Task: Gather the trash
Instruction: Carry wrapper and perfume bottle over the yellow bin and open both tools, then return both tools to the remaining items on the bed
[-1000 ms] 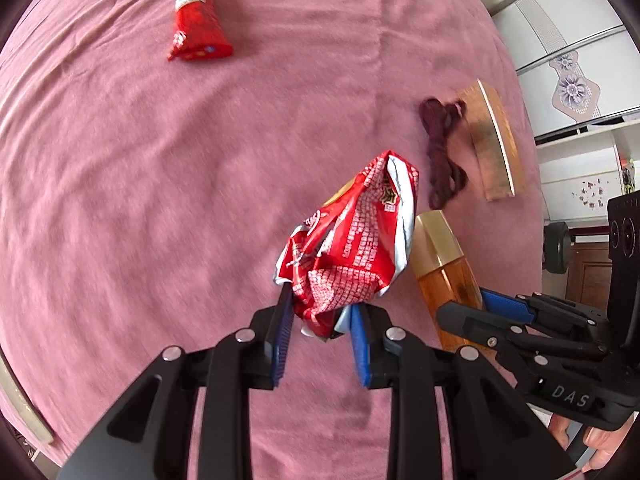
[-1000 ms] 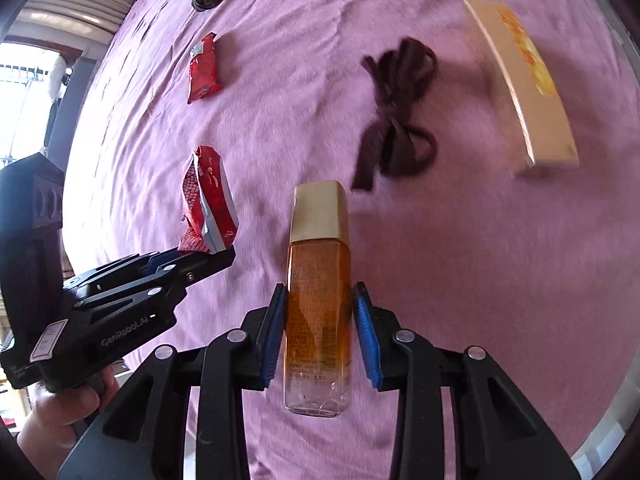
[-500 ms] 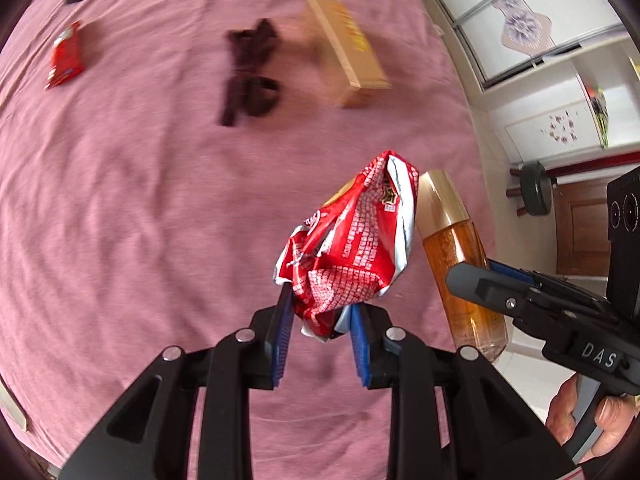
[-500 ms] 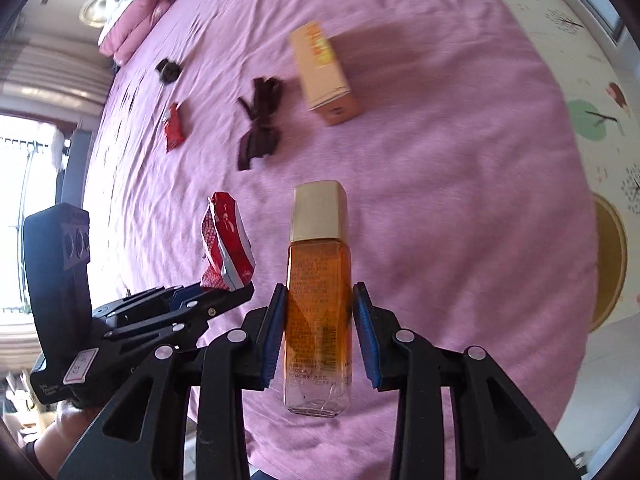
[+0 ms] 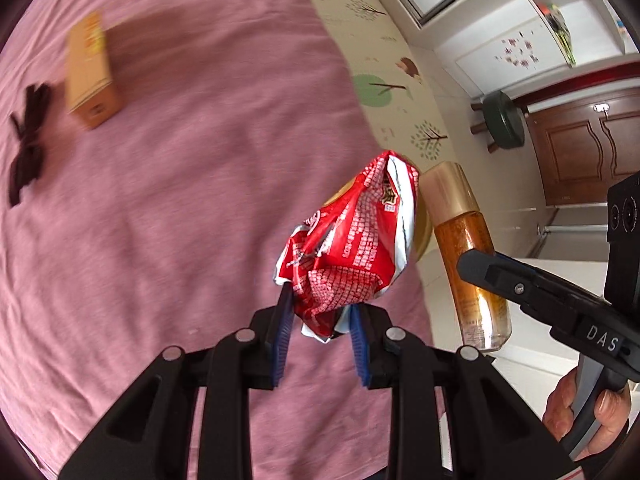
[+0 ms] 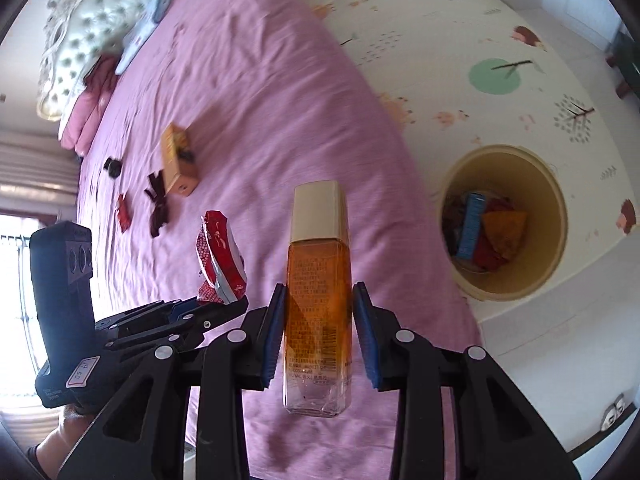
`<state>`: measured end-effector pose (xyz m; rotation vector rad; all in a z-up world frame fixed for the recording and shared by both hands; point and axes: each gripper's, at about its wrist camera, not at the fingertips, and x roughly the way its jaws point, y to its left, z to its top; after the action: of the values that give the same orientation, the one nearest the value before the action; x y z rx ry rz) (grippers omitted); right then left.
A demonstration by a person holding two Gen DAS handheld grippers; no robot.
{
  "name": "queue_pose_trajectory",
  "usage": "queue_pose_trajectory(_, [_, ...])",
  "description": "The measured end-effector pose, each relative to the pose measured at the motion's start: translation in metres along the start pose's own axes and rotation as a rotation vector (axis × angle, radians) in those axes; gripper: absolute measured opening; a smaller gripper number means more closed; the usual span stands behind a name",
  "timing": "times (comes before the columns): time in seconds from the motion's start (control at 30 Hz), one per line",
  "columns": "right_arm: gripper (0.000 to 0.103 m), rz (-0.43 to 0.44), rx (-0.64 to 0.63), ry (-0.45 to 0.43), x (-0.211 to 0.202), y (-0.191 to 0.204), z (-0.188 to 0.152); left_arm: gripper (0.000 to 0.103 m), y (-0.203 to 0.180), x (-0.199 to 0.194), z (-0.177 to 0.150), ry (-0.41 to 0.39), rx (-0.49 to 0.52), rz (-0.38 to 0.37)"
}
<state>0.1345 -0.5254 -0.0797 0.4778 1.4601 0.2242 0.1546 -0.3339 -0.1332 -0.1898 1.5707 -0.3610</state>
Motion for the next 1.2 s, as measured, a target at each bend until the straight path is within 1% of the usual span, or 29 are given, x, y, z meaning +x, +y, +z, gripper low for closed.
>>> queue_pose_trajectory(0.07, [0.033,-0.007,0.033,-0.015,-0.008,-0.021,0.0,0.027,-0.024,0.011,0.008,0.014,0.032,-0.003])
queue_pose_trajectory(0.17, [0.033,-0.015,0.074,-0.033,-0.018,-0.048,0.001,0.027,-0.051,0.024,0.015,0.03,0.071,-0.007])
queue_pose_trajectory(0.37, [0.033,-0.024,0.161,-0.069,-0.039,-0.108,0.003,0.027,-0.099,0.054,0.037,0.069,0.11,-0.015])
queue_pose_trajectory(0.57, [0.033,-0.024,0.218,-0.107,-0.055,-0.148,0.007,0.027,-0.143,0.074,0.055,0.092,0.175,-0.025])
queue_pose_trajectory(0.6, [0.033,-0.02,0.222,-0.117,-0.059,-0.154,0.009,0.028,-0.153,0.077,0.058,0.093,0.2,-0.031])
queue_pose_trajectory(0.63, [0.033,-0.01,0.227,-0.132,-0.064,-0.159,0.01,0.032,-0.164,0.078,0.062,0.088,0.238,-0.031])
queue_pose_trajectory(0.67, [0.035,0.005,0.233,-0.147,-0.069,-0.164,0.012,0.04,-0.172,0.079,0.065,0.087,0.262,-0.024])
queue_pose_trajectory(0.7, [0.038,0.005,0.24,-0.162,-0.073,-0.169,0.014,0.045,-0.178,0.08,0.067,0.085,0.28,-0.017])
queue_pose_trajectory(0.73, [0.052,-0.004,0.254,-0.186,-0.08,-0.175,0.016,0.054,-0.185,0.081,0.07,0.082,0.296,-0.012])
queue_pose_trajectory(0.77, [0.059,-0.015,0.263,-0.203,-0.085,-0.18,0.017,0.071,-0.192,0.082,0.073,0.073,0.322,0.012])
queue_pose_trajectory(0.8, [0.06,-0.029,0.273,-0.224,-0.091,-0.185,0.019,0.079,-0.197,0.082,0.075,0.064,0.342,0.042])
queue_pose_trajectory(0.83, [0.059,-0.034,0.278,-0.23,-0.094,-0.188,0.021,0.083,-0.199,0.081,0.075,0.055,0.353,0.06])
queue_pose_trajectory(1.0, [0.059,-0.043,0.302,-0.241,-0.1,-0.197,0.024,0.084,-0.202,0.077,0.074,0.055,0.372,0.086])
queue_pose_trajectory(1.07, [0.059,-0.043,0.296,-0.228,-0.096,-0.195,0.023,0.084,-0.195,0.075,0.07,0.059,0.359,0.088])
queue_pose_trajectory(1.2, [0.059,-0.032,0.267,-0.194,-0.084,-0.177,0.023,0.084,-0.18,0.073,0.067,0.061,0.317,0.087])
